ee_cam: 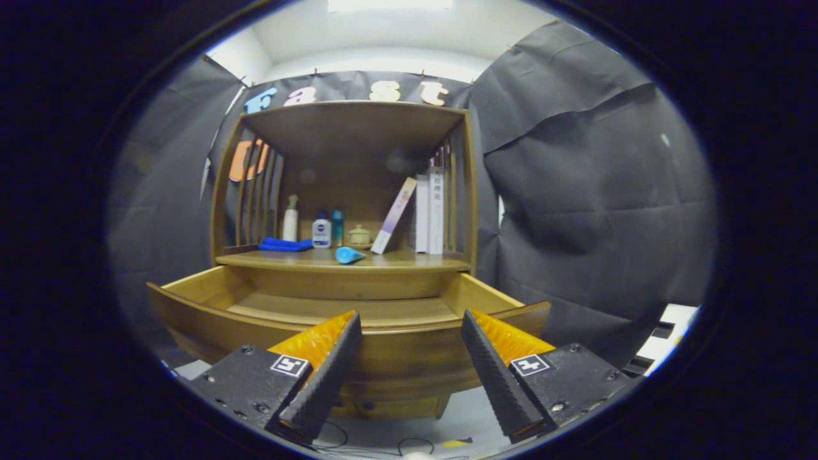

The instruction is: Pull open the drawer, take out the items inside it, and place them on the countertop above the cabinet.

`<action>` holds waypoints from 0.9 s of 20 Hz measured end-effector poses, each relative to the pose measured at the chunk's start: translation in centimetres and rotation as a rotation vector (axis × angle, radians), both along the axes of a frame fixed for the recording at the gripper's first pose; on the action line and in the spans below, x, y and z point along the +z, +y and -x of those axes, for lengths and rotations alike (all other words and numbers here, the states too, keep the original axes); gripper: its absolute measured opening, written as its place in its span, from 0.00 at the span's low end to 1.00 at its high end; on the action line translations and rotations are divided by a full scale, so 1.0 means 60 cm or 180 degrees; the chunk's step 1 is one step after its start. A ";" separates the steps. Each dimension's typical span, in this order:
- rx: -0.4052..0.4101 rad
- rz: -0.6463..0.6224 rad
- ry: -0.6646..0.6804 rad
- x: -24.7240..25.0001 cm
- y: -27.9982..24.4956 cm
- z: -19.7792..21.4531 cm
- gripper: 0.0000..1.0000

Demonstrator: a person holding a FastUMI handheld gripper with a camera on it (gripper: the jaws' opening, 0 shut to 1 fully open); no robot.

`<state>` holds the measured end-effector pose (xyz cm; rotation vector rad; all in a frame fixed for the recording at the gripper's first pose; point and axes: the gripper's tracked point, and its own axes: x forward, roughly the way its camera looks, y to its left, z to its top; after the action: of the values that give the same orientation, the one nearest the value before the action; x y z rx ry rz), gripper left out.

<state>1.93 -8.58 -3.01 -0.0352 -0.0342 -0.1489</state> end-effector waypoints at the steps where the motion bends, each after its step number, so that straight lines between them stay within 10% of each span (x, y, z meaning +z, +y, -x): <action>1: 0.0040 0.0002 0.0016 -0.007 0.009 0.003 1.00; 18: 0.0362 0.0040 0.0549 -0.139 0.138 -0.039 0.99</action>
<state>4.29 -0.29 -11.38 -0.0586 0.1349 -0.0316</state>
